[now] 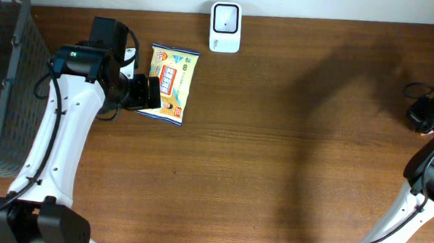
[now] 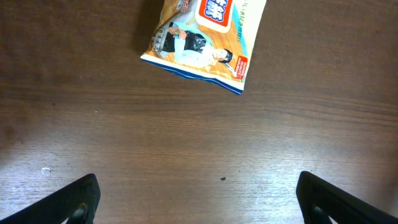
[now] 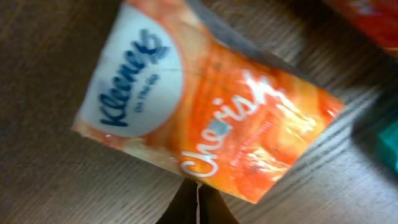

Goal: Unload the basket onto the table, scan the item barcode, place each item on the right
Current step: 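Grasp the yellow wet-wipes packet with the right gripper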

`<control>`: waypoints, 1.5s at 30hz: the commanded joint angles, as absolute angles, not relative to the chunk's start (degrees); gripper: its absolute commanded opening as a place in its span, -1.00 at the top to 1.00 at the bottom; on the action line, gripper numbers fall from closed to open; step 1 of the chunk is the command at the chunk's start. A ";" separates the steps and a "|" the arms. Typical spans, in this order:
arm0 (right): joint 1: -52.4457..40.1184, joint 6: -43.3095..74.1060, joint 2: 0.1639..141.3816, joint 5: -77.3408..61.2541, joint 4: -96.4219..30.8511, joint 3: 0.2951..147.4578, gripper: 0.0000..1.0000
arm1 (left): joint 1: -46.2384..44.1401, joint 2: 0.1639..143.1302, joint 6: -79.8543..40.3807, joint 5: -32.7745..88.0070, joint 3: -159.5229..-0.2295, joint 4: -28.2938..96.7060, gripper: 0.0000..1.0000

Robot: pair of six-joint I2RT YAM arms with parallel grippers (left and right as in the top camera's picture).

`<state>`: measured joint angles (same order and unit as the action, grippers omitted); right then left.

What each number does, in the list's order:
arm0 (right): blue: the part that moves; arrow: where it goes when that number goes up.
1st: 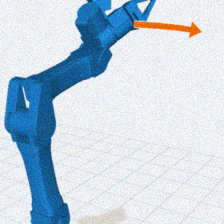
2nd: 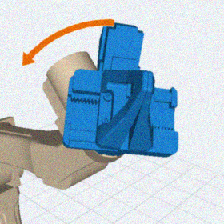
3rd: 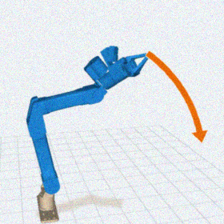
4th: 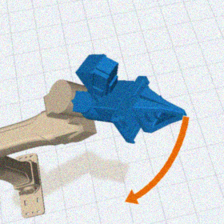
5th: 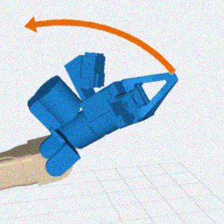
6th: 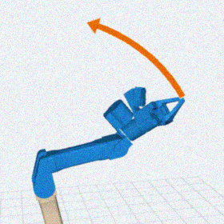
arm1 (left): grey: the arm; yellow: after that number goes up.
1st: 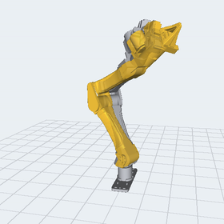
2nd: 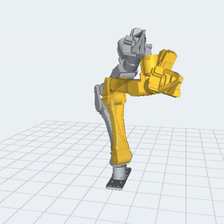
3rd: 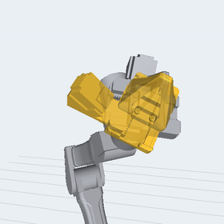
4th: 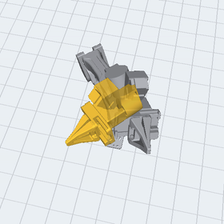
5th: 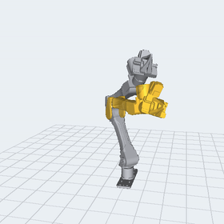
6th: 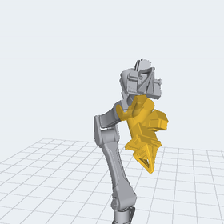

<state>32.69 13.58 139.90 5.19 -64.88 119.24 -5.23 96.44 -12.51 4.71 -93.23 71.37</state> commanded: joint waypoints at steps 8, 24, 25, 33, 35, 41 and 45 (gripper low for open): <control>17.06 4.45 138.15 -40.27 -75.26 138.37 -0.25 | -5.13 96.47 -12.82 5.15 -93.47 71.46 -0.98; -31.86 45.60 148.68 -24.80 -50.81 128.46 -0.97 | -5.13 96.47 -12.82 5.15 -93.47 71.46 -0.98; -31.99 46.00 148.66 -25.02 -50.09 126.32 -0.97 | -5.13 96.47 -12.82 5.15 -93.47 71.46 -0.98; -36.45 47.51 148.68 -26.85 -42.92 119.83 -0.35 | -5.13 96.47 -12.82 5.15 -93.47 71.46 -0.98; -36.73 48.56 148.68 -26.09 -42.52 119.83 -0.35 | -5.13 96.47 -12.82 5.15 -93.47 71.48 -0.98; -35.00 47.37 148.62 -20.29 -44.29 119.04 0.92 | -5.13 96.47 -12.82 5.15 -93.47 71.46 -0.98; -29.08 38.79 143.76 -9.96 -60.66 119.33 0.92 | -5.13 96.47 -12.82 5.15 -93.47 71.46 -0.98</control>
